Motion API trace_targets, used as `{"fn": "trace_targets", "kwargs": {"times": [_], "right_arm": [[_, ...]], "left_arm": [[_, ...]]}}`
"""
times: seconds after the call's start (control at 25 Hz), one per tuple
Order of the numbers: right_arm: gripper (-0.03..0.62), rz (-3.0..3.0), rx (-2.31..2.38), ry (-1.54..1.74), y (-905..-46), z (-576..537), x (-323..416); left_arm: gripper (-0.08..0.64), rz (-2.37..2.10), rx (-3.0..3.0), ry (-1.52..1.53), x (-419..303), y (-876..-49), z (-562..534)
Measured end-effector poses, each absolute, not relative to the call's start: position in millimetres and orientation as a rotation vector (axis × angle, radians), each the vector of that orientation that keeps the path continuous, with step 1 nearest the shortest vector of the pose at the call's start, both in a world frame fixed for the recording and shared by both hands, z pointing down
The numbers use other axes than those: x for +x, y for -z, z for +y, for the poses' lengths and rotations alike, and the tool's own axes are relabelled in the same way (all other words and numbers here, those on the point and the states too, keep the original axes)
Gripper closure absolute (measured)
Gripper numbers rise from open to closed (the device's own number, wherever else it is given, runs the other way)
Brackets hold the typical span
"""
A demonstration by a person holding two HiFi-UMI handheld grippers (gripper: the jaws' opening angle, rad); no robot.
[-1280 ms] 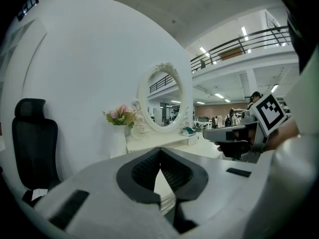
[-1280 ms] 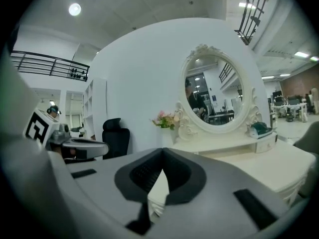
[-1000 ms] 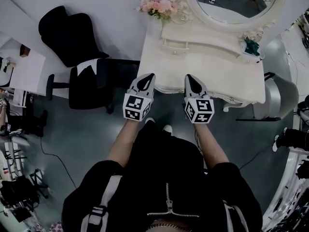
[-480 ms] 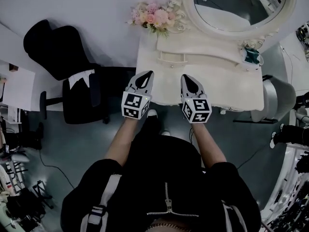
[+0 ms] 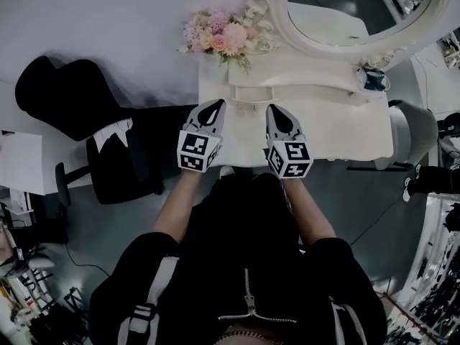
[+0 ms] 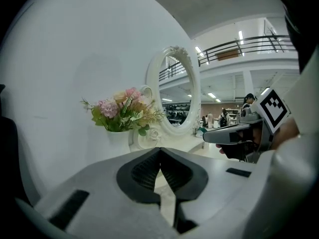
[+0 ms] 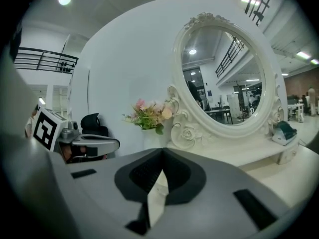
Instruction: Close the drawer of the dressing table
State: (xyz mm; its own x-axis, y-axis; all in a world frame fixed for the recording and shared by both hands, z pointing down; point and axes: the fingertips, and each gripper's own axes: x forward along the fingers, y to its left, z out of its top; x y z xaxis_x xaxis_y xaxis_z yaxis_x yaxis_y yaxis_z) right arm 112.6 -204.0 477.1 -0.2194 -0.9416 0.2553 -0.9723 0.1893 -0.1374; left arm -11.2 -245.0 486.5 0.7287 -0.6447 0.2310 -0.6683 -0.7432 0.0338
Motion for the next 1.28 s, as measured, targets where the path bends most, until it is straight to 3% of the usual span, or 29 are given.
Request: {"fn": "trace_targets", "kwargs": {"times": [0.6,1.28], "right_arm": [[0.591,-2.324,1.875,-0.421,-486,-241,129],[0.589,-2.206,1.729,-0.603,-572,-215,112]], "left_arm": [[0.560,-1.023,2.799,-0.301,20,-496,-283],[0.560,-1.006,2.703,-0.389,8,-547,-268]]}}
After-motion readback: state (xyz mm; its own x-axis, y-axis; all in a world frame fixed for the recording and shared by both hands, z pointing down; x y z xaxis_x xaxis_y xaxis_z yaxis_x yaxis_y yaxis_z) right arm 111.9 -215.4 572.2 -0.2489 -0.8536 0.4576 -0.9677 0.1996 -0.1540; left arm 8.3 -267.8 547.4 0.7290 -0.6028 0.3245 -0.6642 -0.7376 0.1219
